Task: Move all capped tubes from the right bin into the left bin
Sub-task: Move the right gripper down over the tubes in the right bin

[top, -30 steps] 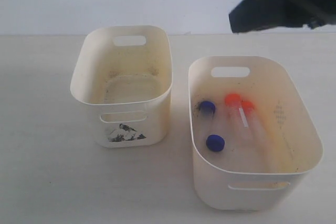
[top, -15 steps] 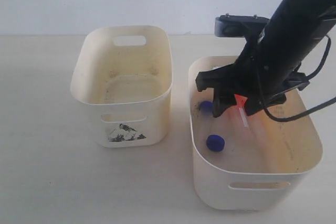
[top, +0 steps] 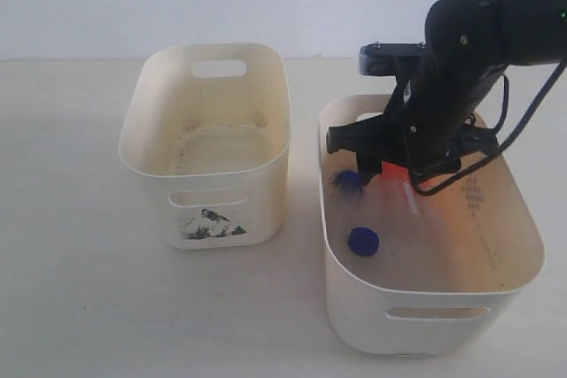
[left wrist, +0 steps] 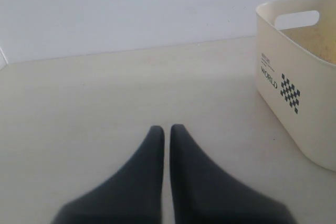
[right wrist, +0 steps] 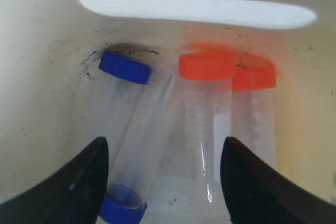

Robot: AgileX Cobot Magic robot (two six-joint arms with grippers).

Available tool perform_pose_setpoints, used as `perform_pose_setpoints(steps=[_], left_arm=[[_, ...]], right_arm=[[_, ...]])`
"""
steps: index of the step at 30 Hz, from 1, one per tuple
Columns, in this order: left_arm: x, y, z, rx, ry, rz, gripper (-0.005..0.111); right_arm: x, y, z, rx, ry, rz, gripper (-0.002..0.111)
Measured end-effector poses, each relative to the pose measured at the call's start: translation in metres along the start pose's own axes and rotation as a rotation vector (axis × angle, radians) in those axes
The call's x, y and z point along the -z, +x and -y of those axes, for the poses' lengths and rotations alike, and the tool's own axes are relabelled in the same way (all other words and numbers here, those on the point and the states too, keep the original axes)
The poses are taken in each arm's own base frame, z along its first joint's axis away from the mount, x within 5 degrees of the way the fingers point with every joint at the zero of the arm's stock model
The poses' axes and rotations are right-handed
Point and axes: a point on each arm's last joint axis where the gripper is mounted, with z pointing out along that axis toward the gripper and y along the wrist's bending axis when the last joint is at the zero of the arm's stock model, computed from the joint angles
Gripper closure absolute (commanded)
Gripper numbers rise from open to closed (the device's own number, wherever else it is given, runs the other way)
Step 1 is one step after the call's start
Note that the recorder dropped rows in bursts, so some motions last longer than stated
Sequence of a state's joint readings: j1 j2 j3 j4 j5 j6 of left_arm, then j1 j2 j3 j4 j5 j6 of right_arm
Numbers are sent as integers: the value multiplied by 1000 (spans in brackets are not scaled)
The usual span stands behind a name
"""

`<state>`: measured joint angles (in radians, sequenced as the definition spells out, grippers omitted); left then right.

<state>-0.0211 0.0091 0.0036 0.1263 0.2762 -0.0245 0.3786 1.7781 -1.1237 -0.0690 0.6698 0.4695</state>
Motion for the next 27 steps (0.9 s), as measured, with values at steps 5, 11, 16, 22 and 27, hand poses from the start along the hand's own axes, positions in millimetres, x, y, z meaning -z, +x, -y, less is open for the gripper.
perform_pose_setpoints(steps=[5, 11, 16, 22, 27], left_arm=[[0, 0, 0, 0, 0, 0, 102], [0, 0, 0, 0, 0, 0, 102], [0, 0, 0, 0, 0, 0, 102], [0, 0, 0, 0, 0, 0, 102], [0, 0, 0, 0, 0, 0, 102]], right_arm=[[-16, 1, 3, 25, 46, -21, 49], [-17, -2, 6, 50, 88, 6, 53], [-17, -3, 8, 49, 106, 24, 74], [-17, -4, 7, 46, 102, 34, 56], [-17, -2, 7, 26, 95, 18, 50]])
